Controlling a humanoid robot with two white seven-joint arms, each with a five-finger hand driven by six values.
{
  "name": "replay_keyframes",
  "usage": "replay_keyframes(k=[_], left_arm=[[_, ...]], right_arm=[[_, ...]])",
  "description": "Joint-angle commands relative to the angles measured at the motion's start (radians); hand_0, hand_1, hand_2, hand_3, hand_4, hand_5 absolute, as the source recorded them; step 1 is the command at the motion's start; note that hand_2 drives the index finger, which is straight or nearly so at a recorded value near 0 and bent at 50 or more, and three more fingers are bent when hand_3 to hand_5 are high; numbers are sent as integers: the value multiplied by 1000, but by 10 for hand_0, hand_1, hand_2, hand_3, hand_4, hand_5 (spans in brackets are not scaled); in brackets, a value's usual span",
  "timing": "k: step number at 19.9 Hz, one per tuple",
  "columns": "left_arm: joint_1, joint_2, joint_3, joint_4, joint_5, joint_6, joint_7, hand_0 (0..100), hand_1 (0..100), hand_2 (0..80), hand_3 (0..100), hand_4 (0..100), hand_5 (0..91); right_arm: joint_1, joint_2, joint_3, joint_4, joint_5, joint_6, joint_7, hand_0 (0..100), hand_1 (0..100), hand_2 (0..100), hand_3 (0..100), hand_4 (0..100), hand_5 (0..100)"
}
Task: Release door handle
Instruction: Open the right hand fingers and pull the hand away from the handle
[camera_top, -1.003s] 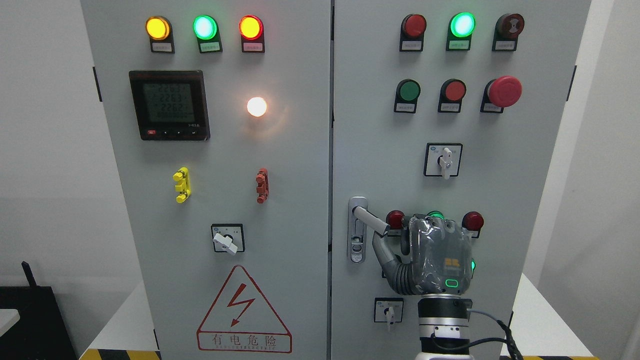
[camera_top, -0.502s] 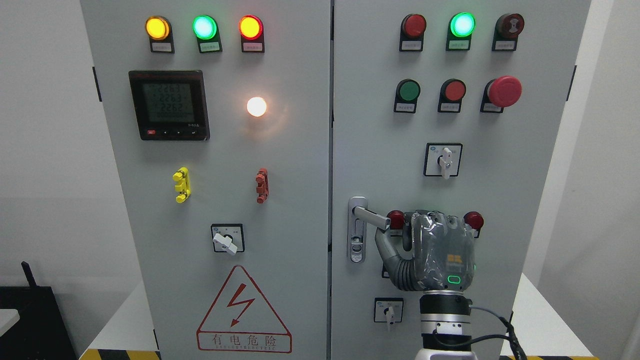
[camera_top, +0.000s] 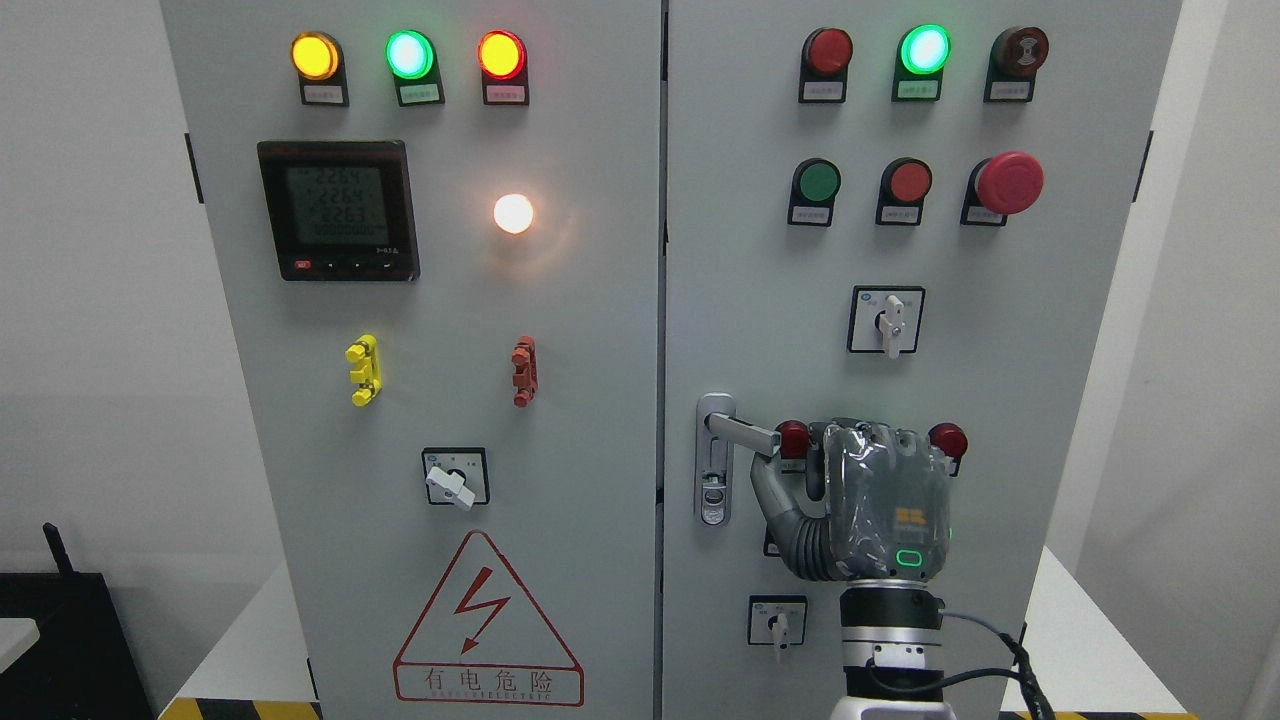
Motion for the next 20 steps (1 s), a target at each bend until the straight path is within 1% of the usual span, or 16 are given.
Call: replay_keyframes(k=[1, 3, 5, 6, 8, 10, 11, 12, 13, 14, 15, 16, 17, 18, 19, 20], left_arm=[[-15, 0, 1, 23, -29, 0, 0, 120, 389, 0, 0, 0, 0], [-15, 0, 1, 23, -29, 0, 0, 120, 389, 0, 0, 0, 0], [-15, 0, 1, 25, -28, 0, 0, 120, 389, 0, 0, 0, 0], [-15, 0, 1, 23, -28, 0, 0, 120, 389, 0, 0, 0, 0], [-15, 0, 1, 25, -28, 0, 0, 120, 389, 0, 0, 0, 0], [-15, 0, 1, 23, -29, 0, 0, 120, 389, 0, 0, 0, 0], [-15, 0, 1, 25, -29, 0, 0, 120, 389, 0, 0, 0, 0], [-15, 0, 1, 25, -29, 0, 0, 120, 389, 0, 0, 0, 0], [-15, 0, 1, 25, -29, 0, 0, 120, 389, 0, 0, 0, 0], [-15, 0, 1, 23, -28, 0, 0, 120, 389, 0, 0, 0, 0], [-15, 0, 1, 25, -29, 0, 0, 120, 389, 0, 0, 0, 0], [-15, 0, 1, 23, -28, 0, 0, 120, 389, 0, 0, 0, 0], [-15, 0, 1, 23, -29, 0, 0, 120, 389, 0, 0, 0, 0], [-15, 0, 1, 23, -28, 0, 0, 120, 389, 0, 0, 0, 0], [-15, 0, 1, 23, -29, 0, 0, 120, 389, 0, 0, 0, 0], [-15, 0, 1, 23, -29, 0, 0, 120, 389, 0, 0, 0, 0]], right_arm=[[46, -3, 7, -17, -1, -4, -17, 526, 400, 992, 1000, 1000, 970], [97, -9, 4, -62, -1, -36, -29, 529, 399, 955, 1000, 1000, 969], [146, -8, -3, -92, -1, -76, -50, 536, 386, 871, 1000, 1000, 957], [170, -9, -3, -112, -1, -79, -62, 536, 380, 804, 1000, 925, 946], [212, -15, -19, -153, -1, -89, -70, 537, 365, 629, 1000, 825, 840], [235, -34, -39, -187, -1, -123, -81, 542, 356, 466, 810, 647, 668], [246, -35, -52, -202, -1, -141, -89, 547, 344, 394, 713, 567, 578], [253, -37, -62, -214, -1, -160, -89, 551, 335, 350, 601, 477, 465], [258, -35, -73, -221, -1, -172, -87, 558, 323, 305, 464, 361, 318], [260, -35, -87, -227, -1, -175, -87, 565, 306, 261, 354, 263, 209], [260, -35, -99, -228, -1, -180, -87, 567, 296, 220, 257, 166, 121], [260, -37, -107, -233, -1, -192, -87, 569, 278, 176, 188, 94, 36], [260, -37, -121, -236, -1, -204, -87, 567, 263, 133, 128, 48, 0], [260, -35, -133, -241, -1, -218, -87, 562, 257, 101, 81, 12, 0], [260, -35, -139, -244, -1, -227, -87, 551, 252, 76, 46, 0, 0], [260, -35, -141, -244, -1, -232, -89, 547, 250, 68, 36, 0, 0]])
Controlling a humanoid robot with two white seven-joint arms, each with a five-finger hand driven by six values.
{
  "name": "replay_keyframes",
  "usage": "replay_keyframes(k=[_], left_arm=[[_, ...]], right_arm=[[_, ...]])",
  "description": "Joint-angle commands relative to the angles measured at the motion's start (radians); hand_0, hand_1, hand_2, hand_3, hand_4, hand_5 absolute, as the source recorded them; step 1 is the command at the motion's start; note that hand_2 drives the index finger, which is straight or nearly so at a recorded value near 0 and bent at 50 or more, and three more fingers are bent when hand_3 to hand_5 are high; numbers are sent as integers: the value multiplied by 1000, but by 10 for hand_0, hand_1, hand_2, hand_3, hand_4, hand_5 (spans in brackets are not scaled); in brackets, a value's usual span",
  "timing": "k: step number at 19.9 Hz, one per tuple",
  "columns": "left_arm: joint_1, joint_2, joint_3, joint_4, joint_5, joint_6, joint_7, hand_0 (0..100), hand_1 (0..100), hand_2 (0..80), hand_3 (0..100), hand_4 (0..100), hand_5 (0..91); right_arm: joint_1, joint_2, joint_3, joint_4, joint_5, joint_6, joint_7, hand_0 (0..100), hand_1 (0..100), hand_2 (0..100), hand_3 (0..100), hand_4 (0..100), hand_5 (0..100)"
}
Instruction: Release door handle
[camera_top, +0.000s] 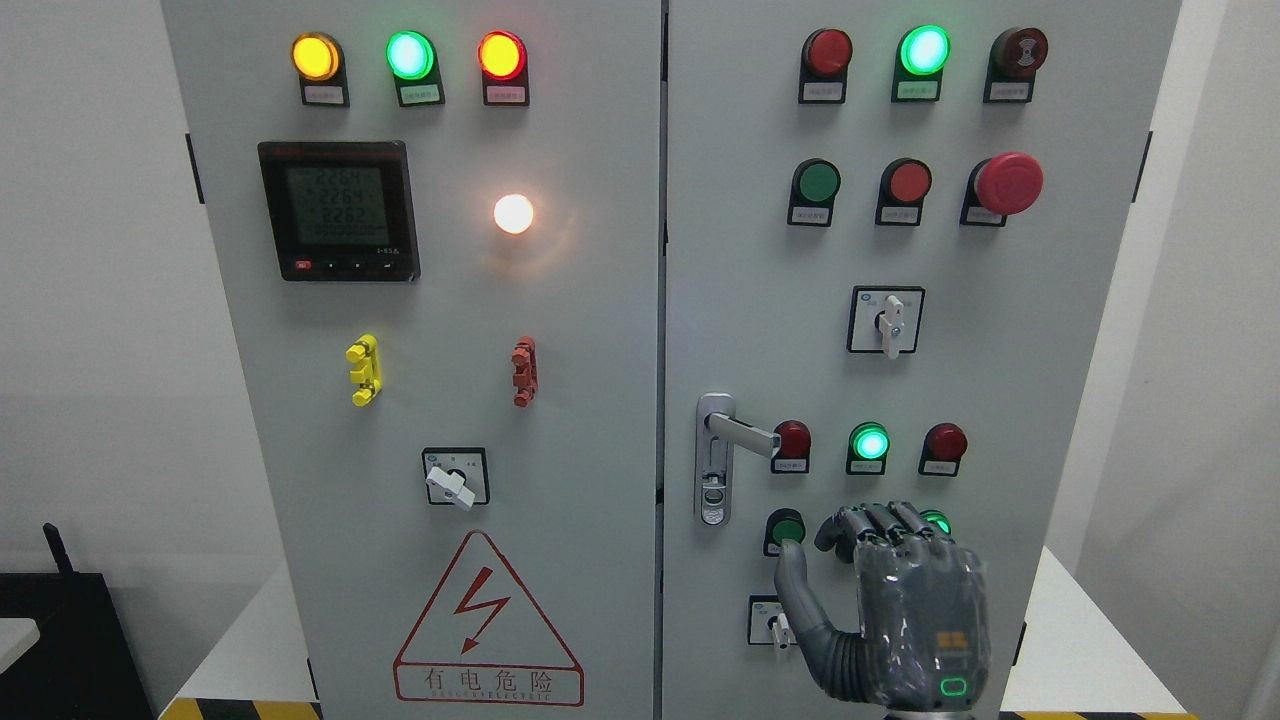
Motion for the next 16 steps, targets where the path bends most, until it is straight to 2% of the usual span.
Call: replay_keyframes(k=[1, 5, 9, 13, 16], left_arm=[[-15, 0, 0, 25, -29, 0, 0, 120, 389, 0, 0, 0, 0], [-15, 0, 0, 23, -28, 0, 0, 120, 389, 0, 0, 0, 0], [-15, 0, 0, 23, -29, 0, 0, 120, 389, 0, 0, 0, 0], [-15, 0, 0, 23, -29, 0, 0, 120, 389, 0, 0, 0, 0], [-15, 0, 0, 23, -28, 0, 0, 120, 389, 0, 0, 0, 0]], right_arm=[[21, -11, -81, -80, 0, -24, -1, 537, 245, 39, 5, 0, 0], [21, -9, -98, -80, -2, -30, 4, 518, 233, 0, 0, 0, 0], [21, -6, -138, -78, -3, -96, 7, 510, 225, 0, 0, 0, 0], [21, -5, -164, -74, -14, -135, 9, 522, 131, 17, 4, 0, 0], [27, -6, -172, -74, -37, -135, 10, 502, 124, 15, 3, 0, 0]])
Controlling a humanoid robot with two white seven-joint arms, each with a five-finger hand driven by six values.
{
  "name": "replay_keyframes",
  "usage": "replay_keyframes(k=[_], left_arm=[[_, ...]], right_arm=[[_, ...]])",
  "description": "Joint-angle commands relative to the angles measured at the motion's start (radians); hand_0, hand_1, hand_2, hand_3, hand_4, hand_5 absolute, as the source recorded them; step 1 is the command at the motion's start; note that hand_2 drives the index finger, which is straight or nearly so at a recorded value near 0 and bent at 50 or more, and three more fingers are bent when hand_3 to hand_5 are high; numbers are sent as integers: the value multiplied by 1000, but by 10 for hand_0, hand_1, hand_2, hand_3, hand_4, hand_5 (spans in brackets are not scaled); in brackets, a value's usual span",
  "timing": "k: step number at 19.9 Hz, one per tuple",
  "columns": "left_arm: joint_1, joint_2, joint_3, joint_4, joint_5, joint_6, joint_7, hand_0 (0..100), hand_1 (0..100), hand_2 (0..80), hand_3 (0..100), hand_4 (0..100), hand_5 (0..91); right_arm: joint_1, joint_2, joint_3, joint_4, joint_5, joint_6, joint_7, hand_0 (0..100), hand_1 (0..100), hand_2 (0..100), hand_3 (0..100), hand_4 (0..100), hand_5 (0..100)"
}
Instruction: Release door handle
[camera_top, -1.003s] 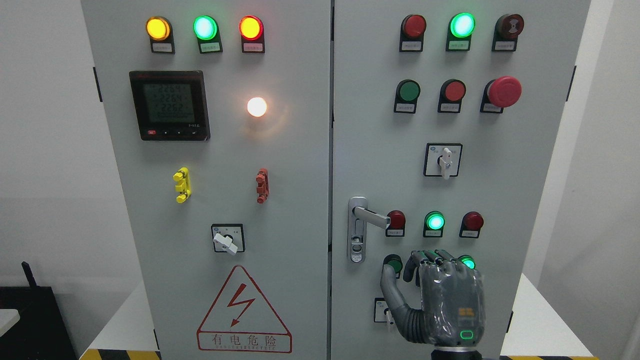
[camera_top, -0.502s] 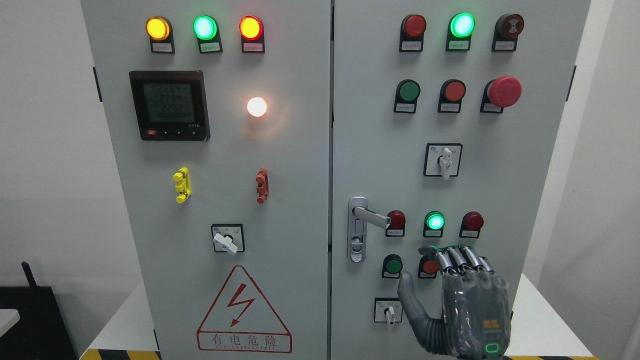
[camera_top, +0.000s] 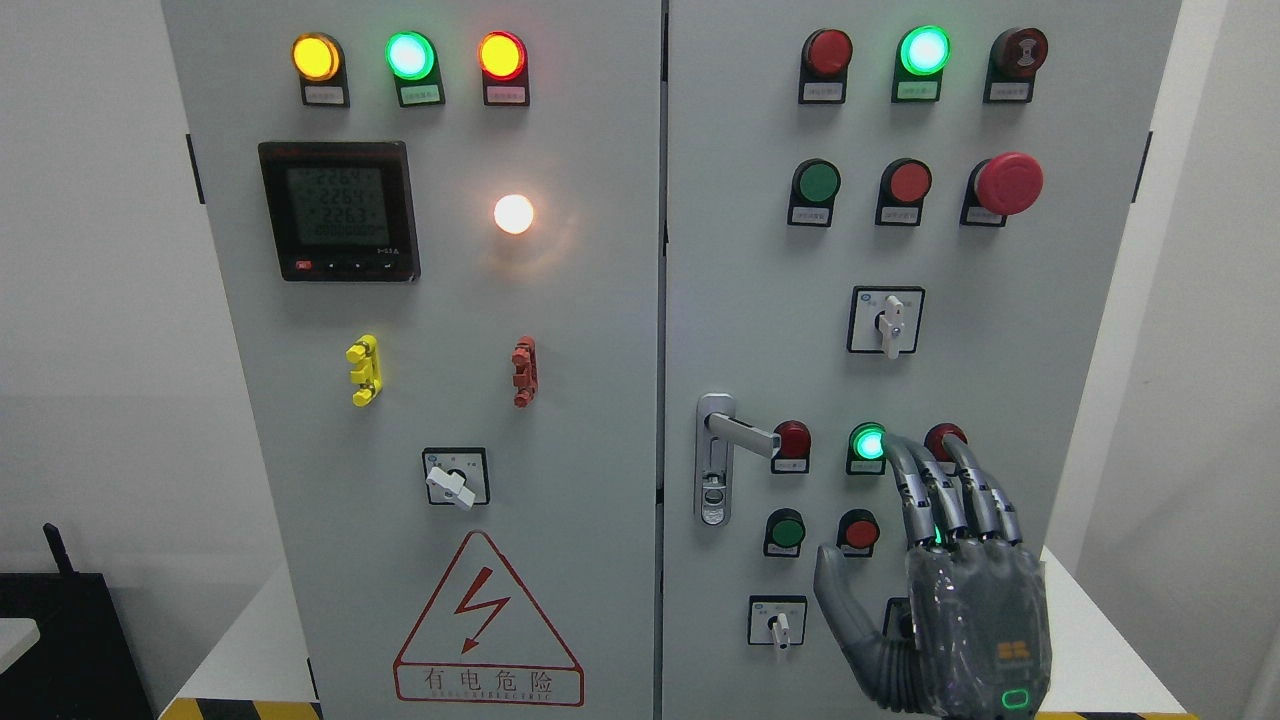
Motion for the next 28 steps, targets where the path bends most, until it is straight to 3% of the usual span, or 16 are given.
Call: replay_keyframes(k=[1, 28], left_arm=[[-15, 0, 0, 23, -28, 0, 0, 120, 389, 0, 0, 0, 0], [-15, 0, 0, 23, -29, 0, 0, 120, 389, 0, 0, 0, 0]], right_arm=[[14, -1, -69, -15, -23, -7, 1, 495, 124, 13, 2, 0, 0], [22, 4, -63, -15, -23, -7, 3, 425, 160, 37, 27, 0, 0]])
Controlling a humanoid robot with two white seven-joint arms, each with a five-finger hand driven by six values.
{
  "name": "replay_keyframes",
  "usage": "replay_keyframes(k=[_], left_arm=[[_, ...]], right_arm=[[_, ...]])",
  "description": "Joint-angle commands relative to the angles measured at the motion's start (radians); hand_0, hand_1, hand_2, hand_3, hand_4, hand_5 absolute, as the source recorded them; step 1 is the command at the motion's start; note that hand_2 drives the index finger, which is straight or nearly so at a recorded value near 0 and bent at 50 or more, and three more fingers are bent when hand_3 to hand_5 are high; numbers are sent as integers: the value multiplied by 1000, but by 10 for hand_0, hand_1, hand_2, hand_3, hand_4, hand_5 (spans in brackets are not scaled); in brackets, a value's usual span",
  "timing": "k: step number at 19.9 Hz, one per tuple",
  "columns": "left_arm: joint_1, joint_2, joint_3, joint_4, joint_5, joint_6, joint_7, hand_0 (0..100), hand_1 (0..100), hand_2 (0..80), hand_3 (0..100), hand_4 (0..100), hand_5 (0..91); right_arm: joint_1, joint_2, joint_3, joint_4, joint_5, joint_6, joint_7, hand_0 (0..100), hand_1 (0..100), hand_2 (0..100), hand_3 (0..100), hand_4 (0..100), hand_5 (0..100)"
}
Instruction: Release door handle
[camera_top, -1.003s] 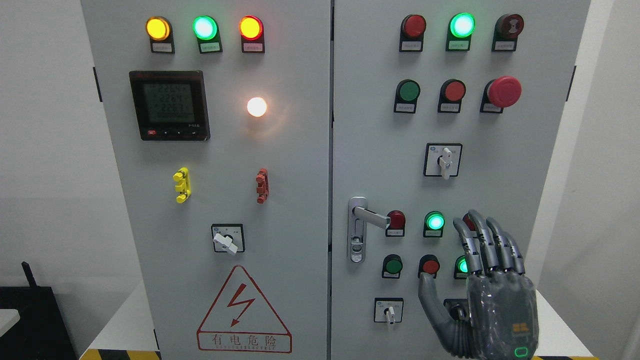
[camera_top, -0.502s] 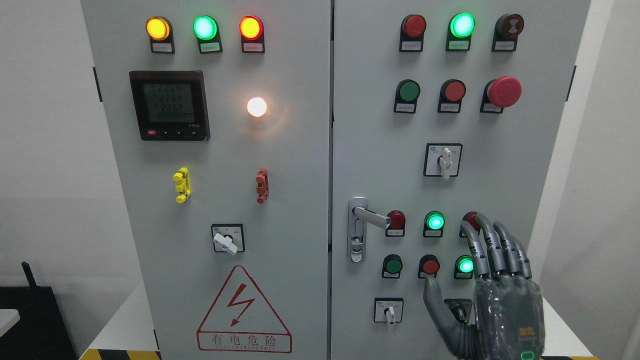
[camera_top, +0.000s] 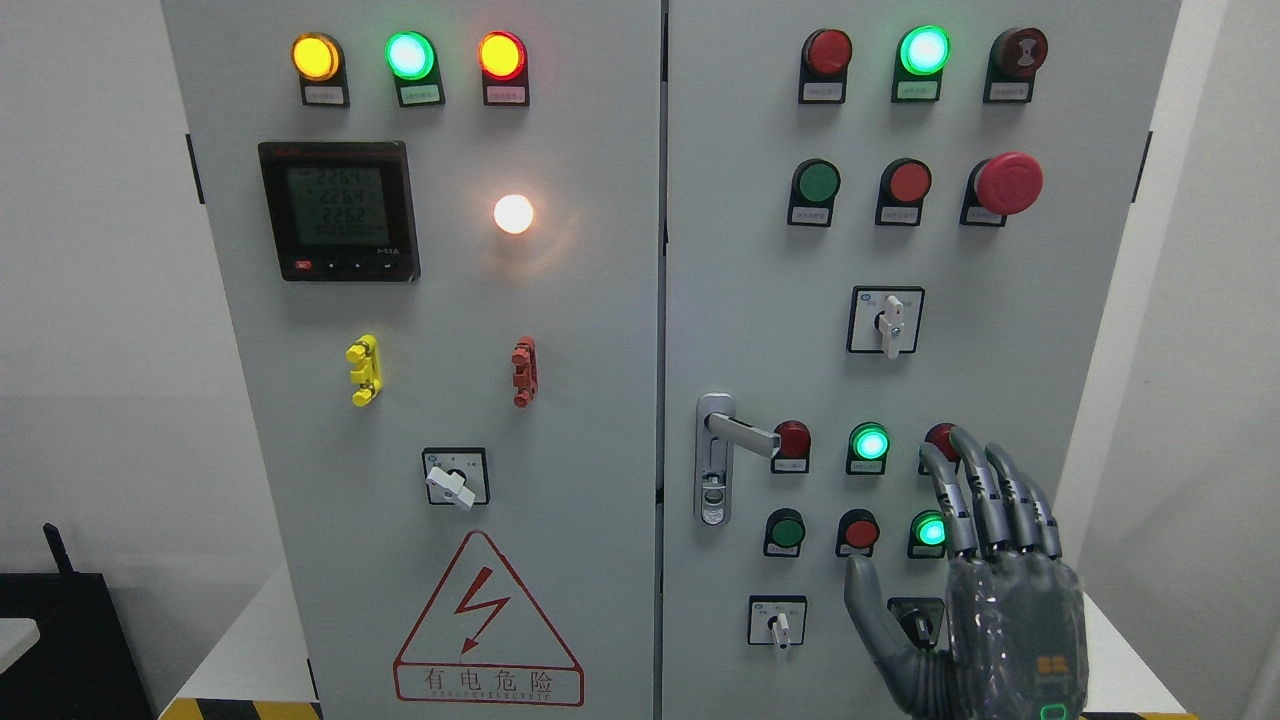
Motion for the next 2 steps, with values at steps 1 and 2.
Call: replay_keyframes(k=[1, 2], left_arm=[[-15, 0, 1, 25, -29, 0, 0, 120, 389, 0, 0, 0, 0], [-15, 0, 1, 25, -28, 0, 0, 120, 389, 0, 0, 0, 0]], right_arm=[[-4, 0, -26, -1, 0, -1, 1, 424, 160, 39, 30, 0, 0], [-5, 0, -26, -1, 0, -1, 3, 423, 161, 41, 32, 0, 0]])
